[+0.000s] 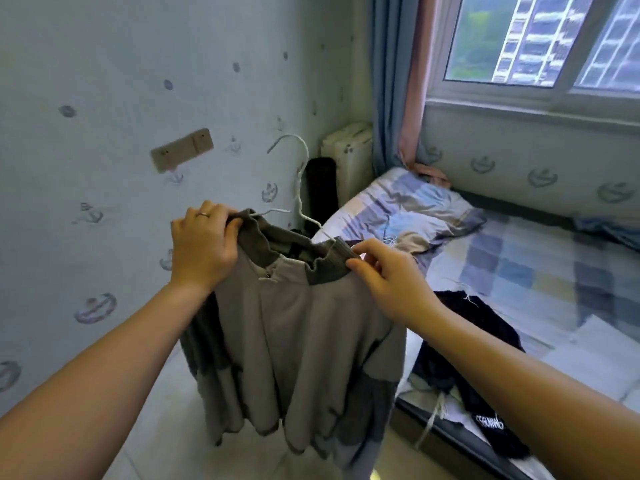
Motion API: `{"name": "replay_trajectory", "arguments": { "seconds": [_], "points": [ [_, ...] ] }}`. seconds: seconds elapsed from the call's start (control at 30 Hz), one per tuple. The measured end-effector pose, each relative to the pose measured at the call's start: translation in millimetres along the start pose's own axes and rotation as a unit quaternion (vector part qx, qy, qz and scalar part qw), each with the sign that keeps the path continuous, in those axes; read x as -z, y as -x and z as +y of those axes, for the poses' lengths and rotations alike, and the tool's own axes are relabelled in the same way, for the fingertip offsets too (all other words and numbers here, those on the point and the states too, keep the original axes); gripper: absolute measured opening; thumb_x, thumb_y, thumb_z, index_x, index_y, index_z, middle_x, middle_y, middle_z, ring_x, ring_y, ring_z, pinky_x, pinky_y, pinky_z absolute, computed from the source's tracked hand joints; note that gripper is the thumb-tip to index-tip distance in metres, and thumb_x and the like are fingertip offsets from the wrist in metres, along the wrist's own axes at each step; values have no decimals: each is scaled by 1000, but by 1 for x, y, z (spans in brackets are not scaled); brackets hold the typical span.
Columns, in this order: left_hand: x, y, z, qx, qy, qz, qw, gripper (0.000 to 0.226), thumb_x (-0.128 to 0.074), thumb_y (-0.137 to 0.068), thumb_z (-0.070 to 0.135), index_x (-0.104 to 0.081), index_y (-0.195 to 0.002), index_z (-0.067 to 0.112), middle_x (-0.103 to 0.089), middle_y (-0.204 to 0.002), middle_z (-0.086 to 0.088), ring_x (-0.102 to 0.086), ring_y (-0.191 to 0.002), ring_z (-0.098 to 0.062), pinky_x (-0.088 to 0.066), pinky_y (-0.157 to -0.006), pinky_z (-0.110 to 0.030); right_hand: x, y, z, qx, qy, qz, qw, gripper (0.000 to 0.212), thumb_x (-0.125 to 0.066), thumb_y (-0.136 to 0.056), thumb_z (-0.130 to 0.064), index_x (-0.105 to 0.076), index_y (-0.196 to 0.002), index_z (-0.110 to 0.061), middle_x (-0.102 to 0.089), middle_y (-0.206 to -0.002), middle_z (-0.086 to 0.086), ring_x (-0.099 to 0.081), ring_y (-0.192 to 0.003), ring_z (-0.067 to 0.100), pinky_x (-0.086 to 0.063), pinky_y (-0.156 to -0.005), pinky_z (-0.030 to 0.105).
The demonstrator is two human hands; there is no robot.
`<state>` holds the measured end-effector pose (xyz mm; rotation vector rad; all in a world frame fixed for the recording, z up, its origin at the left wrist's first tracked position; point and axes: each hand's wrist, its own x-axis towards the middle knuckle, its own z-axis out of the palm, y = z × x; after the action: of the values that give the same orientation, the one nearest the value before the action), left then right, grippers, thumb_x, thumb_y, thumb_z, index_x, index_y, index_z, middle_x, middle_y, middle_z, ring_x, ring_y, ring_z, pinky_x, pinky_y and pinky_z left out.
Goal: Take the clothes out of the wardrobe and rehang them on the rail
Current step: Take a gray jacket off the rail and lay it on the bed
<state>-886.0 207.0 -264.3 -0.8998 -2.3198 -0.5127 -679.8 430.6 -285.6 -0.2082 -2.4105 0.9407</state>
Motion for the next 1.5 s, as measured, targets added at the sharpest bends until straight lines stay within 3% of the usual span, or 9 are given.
{"name": "replay_trajectory", "arguments": {
  "seconds": [0.13, 0.27, 0.4, 0.63, 0.8, 1.07, 1.2, 1.37, 1.5],
  "points": [
    [-56, -32, 2, -23, 25, -24, 999, 31, -44, -95, 35, -66, -100, 14, -63, -97, -8, -57, -88, -36, -32, -72, -40, -8, -19, 40, -58, 22, 5, 998, 12, -61, -94, -30, -63, -105, -25, -57, -75, -10, -51, -67, 5, -40, -66, 29],
    [-115, -72, 19, -31, 72, -55, 995, 30, -43, -97, 34, -65, -103, 14, -62, -103, -9, -54, -93, -36, -34, -74, -42, -4, -47, 83, -100, 69, 14, 993, 12, -55, -95, -40, -58, -106, -37, -58, -75, -14, -55, -68, 8, -50, -66, 40],
    [-176, -117, 43, -43, 120, -70, 989, 34, -40, -97, 35, -65, -103, 11, -62, -105, -11, -54, -92, -37, -43, -74, -46, 14, -84, 131, -110, 76, 38, 990, 15, -58, -96, -30, -62, -109, -25, -53, -74, -17, -50, -67, 0, -47, -66, 34],
    [-292, -181, 95, -37, 156, -114, 981, 37, -39, -93, 37, -65, -100, 11, -62, -101, -13, -54, -89, -39, -46, -75, -47, 42, -146, 247, -165, 106, 23, 980, 16, -58, -96, -27, -62, -111, -25, -49, -75, -19, -47, -70, 5, -39, -64, 30],
    [-375, -200, 114, -1, 161, -188, 969, 47, -33, -91, 42, -65, -104, 8, -61, -106, -17, -54, -92, -41, -48, -80, -52, 36, -177, 328, -230, 116, -19, 966, 20, -55, -98, -25, -60, -117, -22, -59, -95, -7, -56, -87, 17, -45, -70, 34],
    [-512, -181, 113, 39, 199, -326, 923, 23, -50, -93, 21, -65, -104, 7, -61, -106, -19, -54, -100, -40, -45, -89, -48, -24, -186, 444, -352, 177, -69, 916, 15, -56, -95, -22, -64, -105, -13, -60, -102, 8, -57, -97, 31, -43, -79, 38],
    [-592, -167, 103, 50, 221, -384, 895, 24, -49, -93, 21, -65, -104, 7, -61, -104, -18, -55, -100, -39, -45, -93, -50, -70, -192, 505, -411, 219, -61, 883, 18, -54, -96, -27, -64, -105, -15, -59, -103, 6, -55, -100, 31, -37, -77, 38],
    [-694, -150, 97, 60, 217, -432, 873, 20, -53, -95, 21, -65, -104, 8, -61, -106, -19, -56, -101, -40, -45, -92, -50, -129, -199, 592, -488, 231, -18, 842, 20, -53, -96, -27, -64, -109, -17, -56, -109, 9, -49, -109, 33, -37, -86, 43],
    [-773, -144, 97, 26, 208, -432, 877, 23, -52, -95, 24, -65, -106, 7, -60, -109, -21, -55, -104, -42, -44, -90, -47, -172, -200, 665, -520, 212, -8, 827, 19, -50, -97, -28, -62, -107, -17, -54, -111, 12, -46, -111, 34, -38, -89, 45]
  ]
}}
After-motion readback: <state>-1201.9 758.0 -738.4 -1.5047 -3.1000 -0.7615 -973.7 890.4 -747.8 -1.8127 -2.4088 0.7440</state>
